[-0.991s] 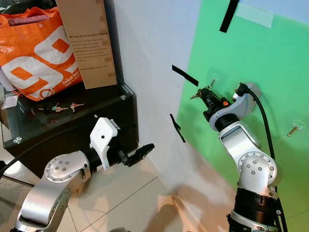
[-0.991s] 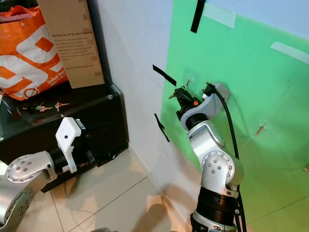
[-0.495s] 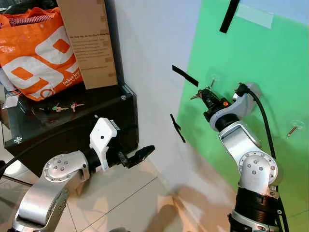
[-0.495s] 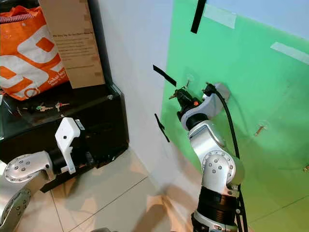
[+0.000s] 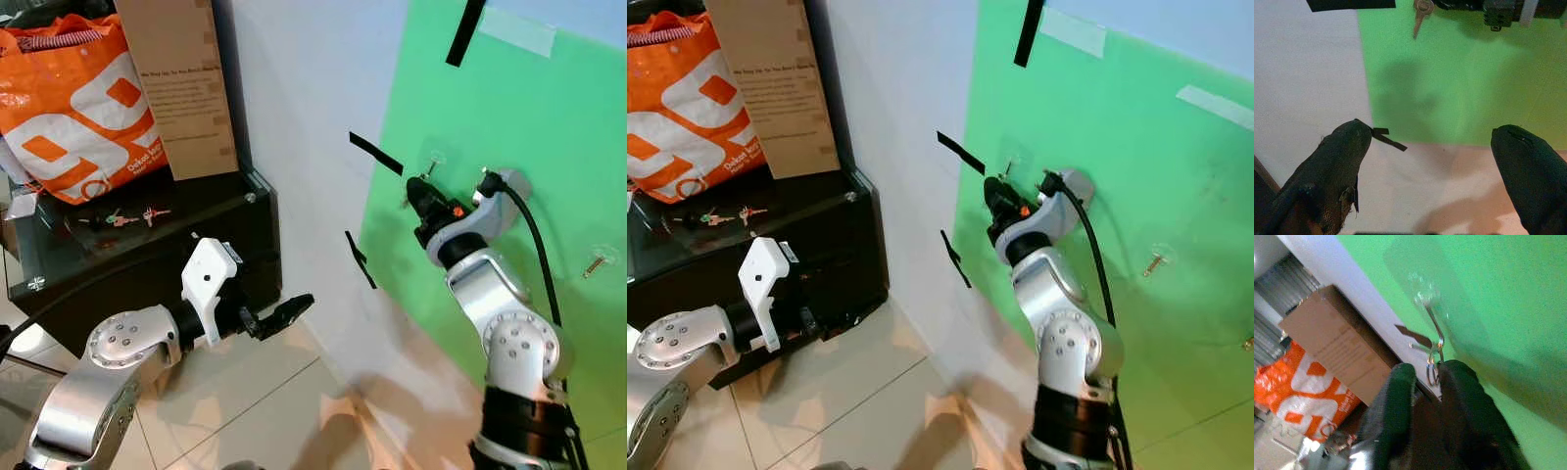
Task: Hang keys on a hook
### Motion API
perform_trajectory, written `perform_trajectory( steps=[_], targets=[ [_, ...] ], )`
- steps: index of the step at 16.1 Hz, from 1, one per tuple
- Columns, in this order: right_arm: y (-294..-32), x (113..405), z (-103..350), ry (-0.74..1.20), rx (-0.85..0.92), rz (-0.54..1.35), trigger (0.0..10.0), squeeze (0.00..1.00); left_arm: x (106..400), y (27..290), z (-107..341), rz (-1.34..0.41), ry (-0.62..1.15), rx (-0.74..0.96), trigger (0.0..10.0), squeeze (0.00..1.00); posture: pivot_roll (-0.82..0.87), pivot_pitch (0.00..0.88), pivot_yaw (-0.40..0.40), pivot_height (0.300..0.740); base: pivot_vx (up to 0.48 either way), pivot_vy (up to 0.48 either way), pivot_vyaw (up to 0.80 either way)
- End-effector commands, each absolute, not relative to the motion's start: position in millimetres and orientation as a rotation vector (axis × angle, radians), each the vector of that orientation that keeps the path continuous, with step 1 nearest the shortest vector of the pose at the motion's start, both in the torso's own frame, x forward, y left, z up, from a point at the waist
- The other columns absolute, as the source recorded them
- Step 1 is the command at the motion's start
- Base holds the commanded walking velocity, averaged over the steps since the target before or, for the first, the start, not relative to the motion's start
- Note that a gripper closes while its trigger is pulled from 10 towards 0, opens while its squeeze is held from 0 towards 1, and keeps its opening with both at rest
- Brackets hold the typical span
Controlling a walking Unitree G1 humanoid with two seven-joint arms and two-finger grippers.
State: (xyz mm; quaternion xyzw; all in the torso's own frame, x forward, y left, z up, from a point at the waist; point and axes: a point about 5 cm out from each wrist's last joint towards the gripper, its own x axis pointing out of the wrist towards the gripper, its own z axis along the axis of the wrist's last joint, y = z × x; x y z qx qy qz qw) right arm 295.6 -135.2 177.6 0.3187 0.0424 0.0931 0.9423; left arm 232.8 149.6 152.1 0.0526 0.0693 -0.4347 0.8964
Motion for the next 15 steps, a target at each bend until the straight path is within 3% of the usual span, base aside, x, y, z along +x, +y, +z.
perform_trajectory(
  steps=[1,3,5,7,12,15],
  targets=[
    [-134,294,181,0.062,0.622,0.216,10.0,1.0,235,150,158,-0.895,0.121,0.121,10.0,0.0,-0.01,0.0,-0.003,0.74,0.0,0.0,0.0],
    [-132,289,178,0.067,0.538,0.272,10.0,1.0,236,152,157,-0.859,0.114,0.129,10.0,0.0,-0.01,0.0,-0.004,0.74,0.0,0.0,0.0],
    [-134,284,154,0.153,0.268,0.289,10.0,1.0,238,153,156,-0.83,0.111,0.137,10.0,0.0,-0.01,0.0,-0.005,0.74,0.0,0.0,0.0],
    [-131,279,145,0.156,0.245,0.328,10.0,1.0,238,154,156,-0.802,0.105,0.132,10.0,0.0,-0.01,0.0,-0.005,0.74,0.0,0.0,0.0],
    [-123,266,121,0.24,0.123,0.403,10.0,1.0,246,171,145,-0.512,0.116,0.191,10.0,0.0,-0.01,0.0,-0.003,0.74,0.0,0.0,0.0],
    [-129,267,115,0.256,0.179,0.349,10.0,1.0,252,176,143,-0.376,0.096,0.224,10.0,0.0,-0.01,0.0,-0.005,0.74,0.0,0.0,0.8]
  ],
)
